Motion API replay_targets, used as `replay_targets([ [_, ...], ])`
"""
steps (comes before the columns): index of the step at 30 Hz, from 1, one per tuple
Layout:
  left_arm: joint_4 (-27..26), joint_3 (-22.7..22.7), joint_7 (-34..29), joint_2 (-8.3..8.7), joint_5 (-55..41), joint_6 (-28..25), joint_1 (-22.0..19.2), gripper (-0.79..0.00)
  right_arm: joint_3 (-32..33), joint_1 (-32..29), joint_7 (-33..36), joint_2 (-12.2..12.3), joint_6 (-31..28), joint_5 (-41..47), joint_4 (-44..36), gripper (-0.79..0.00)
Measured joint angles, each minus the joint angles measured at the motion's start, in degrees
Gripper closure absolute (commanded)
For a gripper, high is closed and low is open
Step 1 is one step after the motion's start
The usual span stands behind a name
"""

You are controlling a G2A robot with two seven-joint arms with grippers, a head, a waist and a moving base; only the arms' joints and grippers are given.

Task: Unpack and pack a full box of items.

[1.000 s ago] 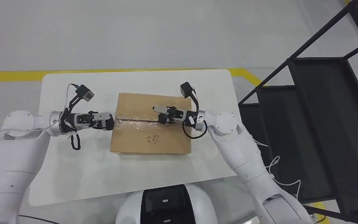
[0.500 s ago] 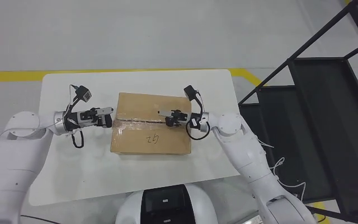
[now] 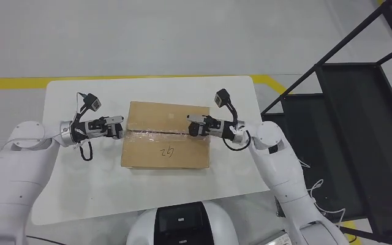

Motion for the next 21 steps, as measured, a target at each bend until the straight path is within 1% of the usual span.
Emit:
replay_targets([
  [3, 0.7, -0.7, -0.7, 0.04, -1.2, -1.0, 0.2, -0.785, 3.3, -1.4, 1.7, 0.6, -1.5, 4.0, -1.4, -0.785],
  [8, 0.5, -3.9, -1.9, 0.79, -3.6, -3.0, 1.6, -0.785, 7.1, -3.3, 0.3, 1.3, -3.7, 6.6, -2.1, -0.785],
  [13, -2.1, -7.1, -2.2, 1.62, -4.9, -3.6, 4.0, -0.785, 7.5, -3.5, -0.8, 1.4, -4.2, 8.0, -1.4, -0.785],
  [21, -2.4, -7.4, -2.0, 1.69, -5.0, -3.6, 4.3, -0.785, 7.5, -3.5, -0.8, 1.4, -4.2, 8.0, -1.4, -0.785],
])
